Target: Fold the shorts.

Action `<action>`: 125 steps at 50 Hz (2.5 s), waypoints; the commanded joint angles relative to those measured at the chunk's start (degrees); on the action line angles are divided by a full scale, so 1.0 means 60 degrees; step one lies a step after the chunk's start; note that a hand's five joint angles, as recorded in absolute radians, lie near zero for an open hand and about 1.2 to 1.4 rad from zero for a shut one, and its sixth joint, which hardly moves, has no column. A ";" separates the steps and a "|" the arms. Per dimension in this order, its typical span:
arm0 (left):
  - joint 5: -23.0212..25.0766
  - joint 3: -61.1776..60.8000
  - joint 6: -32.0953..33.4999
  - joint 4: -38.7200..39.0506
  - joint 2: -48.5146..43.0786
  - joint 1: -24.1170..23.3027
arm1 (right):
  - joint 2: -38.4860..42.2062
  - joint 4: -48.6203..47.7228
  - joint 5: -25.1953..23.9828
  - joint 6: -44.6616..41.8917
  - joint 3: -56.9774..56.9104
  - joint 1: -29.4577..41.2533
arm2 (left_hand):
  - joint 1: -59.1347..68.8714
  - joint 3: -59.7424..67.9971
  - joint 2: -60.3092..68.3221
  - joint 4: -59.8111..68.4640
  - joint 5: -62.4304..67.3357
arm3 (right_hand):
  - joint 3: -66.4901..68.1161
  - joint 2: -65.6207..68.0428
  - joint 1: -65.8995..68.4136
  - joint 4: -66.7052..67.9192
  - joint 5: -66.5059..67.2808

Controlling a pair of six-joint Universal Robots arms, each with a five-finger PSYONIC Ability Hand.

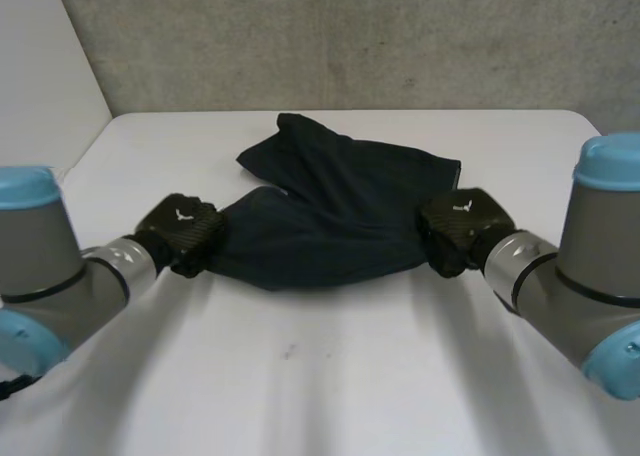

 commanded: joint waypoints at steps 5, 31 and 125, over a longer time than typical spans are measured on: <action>-0.0027 -0.1038 -0.0024 -0.0032 0.0405 0.0106 | -0.0115 0.0176 0.0175 -0.0162 0.0008 0.0106 | 0.1182 0.0692 0.0582 0.0557 0.1201 | 0.1816 0.2090 0.4024 0.1938 0.2311; 0.0046 -0.1009 0.0020 -0.0530 -0.0315 0.0428 | 0.0546 0.0206 0.0131 -0.0118 0.0052 0.0106 | -0.3342 -0.3832 -0.3941 -0.3967 -0.3323 | 0.1816 0.2090 0.4024 0.1938 0.2311; -0.2928 0.8751 0.0694 -0.1868 -0.2967 -0.1665 | 0.2875 0.0064 0.1537 -0.3531 -0.5923 0.0252 | 0.2515 0.2024 0.1915 0.1890 0.2533 | 0.1816 0.2090 0.4024 0.1938 0.2311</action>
